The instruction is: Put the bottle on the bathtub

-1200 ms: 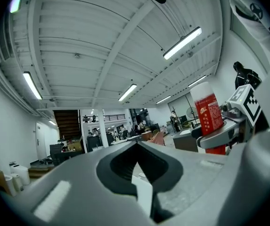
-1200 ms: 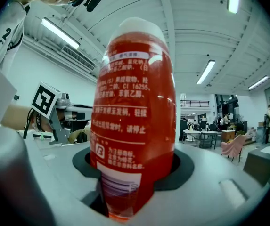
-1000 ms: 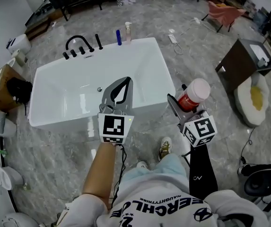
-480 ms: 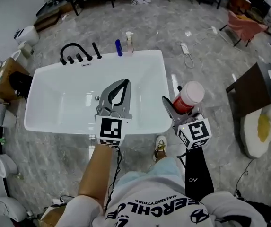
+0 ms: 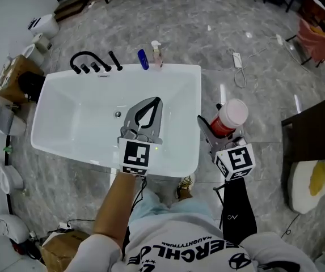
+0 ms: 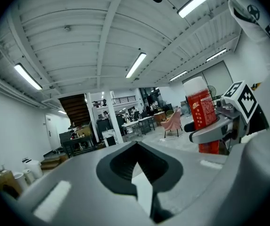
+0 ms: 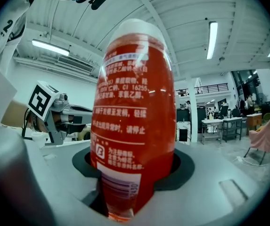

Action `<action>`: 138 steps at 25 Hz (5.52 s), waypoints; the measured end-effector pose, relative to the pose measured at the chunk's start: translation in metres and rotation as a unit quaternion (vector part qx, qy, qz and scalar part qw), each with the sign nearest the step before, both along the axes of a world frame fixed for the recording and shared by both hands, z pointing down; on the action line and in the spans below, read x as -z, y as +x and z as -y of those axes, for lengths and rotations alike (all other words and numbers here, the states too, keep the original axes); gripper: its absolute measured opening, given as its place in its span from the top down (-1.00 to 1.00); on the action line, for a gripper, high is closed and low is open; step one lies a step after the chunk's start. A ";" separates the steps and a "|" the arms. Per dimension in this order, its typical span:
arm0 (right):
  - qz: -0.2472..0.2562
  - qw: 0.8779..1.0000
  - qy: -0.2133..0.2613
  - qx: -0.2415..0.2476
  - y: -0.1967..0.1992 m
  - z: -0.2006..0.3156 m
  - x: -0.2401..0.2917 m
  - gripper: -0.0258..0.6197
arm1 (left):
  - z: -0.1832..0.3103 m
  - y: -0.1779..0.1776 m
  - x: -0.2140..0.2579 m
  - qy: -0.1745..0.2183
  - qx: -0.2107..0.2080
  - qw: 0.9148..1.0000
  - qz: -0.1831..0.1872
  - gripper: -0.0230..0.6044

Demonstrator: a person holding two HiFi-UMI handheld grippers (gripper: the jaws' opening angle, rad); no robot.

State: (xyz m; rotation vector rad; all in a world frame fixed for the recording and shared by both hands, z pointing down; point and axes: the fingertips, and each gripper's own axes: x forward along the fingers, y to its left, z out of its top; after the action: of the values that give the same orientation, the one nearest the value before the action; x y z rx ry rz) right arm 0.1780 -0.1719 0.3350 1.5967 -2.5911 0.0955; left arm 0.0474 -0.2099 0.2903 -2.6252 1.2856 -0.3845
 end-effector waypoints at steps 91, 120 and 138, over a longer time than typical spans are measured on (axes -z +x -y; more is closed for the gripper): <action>0.007 0.996 0.038 0.085 -0.052 0.498 -0.348 -0.27 | 0.343 -0.021 -0.263 -0.052 0.149 0.983 -0.089 0.93; -0.022 0.999 -0.036 0.009 -0.071 0.237 -0.135 -0.25 | 0.188 -0.070 -0.099 -0.031 0.007 0.996 -0.085 0.93; -0.020 1.000 0.007 -0.007 -0.091 0.060 0.010 -0.21 | 0.052 -0.090 0.022 -0.009 -0.028 0.996 -0.086 0.93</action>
State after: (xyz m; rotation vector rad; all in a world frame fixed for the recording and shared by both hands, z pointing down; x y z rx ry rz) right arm 0.0867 -0.2319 0.3251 1.6046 -2.5557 0.0467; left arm -0.0425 -0.2616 0.2686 -2.7549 1.2579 -0.1644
